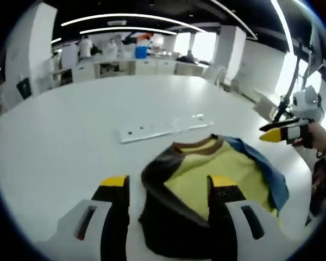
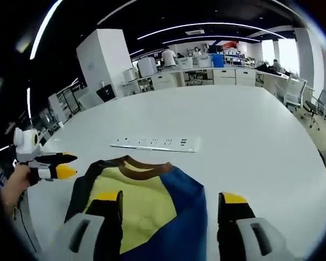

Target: Fold the garment on the visible template until the final outline fits inside the template.

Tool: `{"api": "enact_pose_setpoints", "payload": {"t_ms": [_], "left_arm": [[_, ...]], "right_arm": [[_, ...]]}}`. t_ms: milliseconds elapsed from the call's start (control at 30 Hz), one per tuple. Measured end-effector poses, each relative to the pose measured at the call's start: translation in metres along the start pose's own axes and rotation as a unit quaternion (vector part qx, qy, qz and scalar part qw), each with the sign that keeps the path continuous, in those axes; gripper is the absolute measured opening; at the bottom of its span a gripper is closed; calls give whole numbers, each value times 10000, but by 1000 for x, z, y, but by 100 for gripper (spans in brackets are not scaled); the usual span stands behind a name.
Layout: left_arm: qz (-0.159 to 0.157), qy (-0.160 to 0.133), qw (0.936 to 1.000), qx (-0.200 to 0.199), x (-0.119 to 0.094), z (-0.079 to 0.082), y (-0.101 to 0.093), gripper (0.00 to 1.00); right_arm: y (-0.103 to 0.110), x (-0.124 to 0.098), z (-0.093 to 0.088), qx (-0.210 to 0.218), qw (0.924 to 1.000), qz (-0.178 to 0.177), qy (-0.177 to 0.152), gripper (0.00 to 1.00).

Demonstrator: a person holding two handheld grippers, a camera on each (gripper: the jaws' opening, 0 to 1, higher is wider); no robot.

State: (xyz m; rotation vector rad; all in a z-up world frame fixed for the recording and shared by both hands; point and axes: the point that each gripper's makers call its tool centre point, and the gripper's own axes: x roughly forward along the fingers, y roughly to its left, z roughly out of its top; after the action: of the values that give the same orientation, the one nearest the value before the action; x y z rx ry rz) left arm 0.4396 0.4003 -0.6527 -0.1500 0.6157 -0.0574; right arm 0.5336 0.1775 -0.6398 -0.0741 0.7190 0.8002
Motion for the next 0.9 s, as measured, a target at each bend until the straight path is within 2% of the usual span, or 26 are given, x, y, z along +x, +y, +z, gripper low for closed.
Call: {"api": "enact_pose_setpoints", "payload": {"t_ms": [167, 367, 433, 633, 900], "left_arm": [[-102, 66, 9999, 107, -9, -13, -7, 56], [-335, 2, 9991, 250, -23, -18, -26, 59], [-432, -16, 9983, 397, -29, -20, -34, 60], [-643, -19, 9966, 513, -41, -25, -51, 61], [-845, 46, 9945, 622, -55, -43, -67, 59]], "right_arm": [[14, -12, -2, -123, 9998, 138, -36, 70], [35, -24, -13, -345, 9987, 370, 17, 70], [44, -28, -18, -465, 9978, 473, 44, 70], [55, -36, -36, -613, 9964, 562, 163, 71], [63, -45, -60, -658, 9946, 768, 233, 71]]}}
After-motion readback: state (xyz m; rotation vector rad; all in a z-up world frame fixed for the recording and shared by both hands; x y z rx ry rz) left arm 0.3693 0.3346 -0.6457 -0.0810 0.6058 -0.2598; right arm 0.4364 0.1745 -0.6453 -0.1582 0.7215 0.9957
